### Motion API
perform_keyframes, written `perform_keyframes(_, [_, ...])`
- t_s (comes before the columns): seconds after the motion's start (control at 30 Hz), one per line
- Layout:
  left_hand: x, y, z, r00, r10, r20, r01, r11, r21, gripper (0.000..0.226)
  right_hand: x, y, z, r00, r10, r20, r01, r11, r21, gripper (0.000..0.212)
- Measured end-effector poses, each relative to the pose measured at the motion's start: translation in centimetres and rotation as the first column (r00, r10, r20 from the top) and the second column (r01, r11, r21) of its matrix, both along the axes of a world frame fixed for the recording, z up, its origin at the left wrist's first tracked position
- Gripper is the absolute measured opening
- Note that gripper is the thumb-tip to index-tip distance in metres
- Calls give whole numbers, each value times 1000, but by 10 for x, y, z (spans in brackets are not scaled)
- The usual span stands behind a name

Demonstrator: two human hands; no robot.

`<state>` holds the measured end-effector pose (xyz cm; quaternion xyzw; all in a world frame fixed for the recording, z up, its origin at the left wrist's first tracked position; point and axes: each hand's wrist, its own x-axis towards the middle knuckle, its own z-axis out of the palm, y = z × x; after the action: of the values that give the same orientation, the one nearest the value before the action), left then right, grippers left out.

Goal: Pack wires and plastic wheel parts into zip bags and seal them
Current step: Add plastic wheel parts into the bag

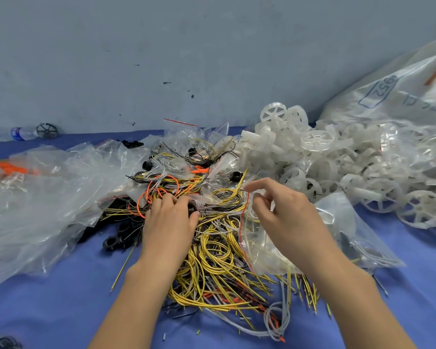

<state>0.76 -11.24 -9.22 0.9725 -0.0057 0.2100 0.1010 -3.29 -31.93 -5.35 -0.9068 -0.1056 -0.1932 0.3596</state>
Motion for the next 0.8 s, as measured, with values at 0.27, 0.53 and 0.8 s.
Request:
perform_keyframes(0.27, [-3,5,4,999,34,-30,-36,996,-83,38,-5,-13,1,998,20,-64,-22,1000,-22,20])
perform_keyframes(0.53, [-29,-25,41,951,-306,49,254,681,-687,21,-8,-18,4,999,-34,-12,35,998,47,22])
perform_keyframes(0.8, [-43,-86,43,802,-573,-169,361,691,-627,21,-12,-6,18,993,-27,113,22,999,46,24])
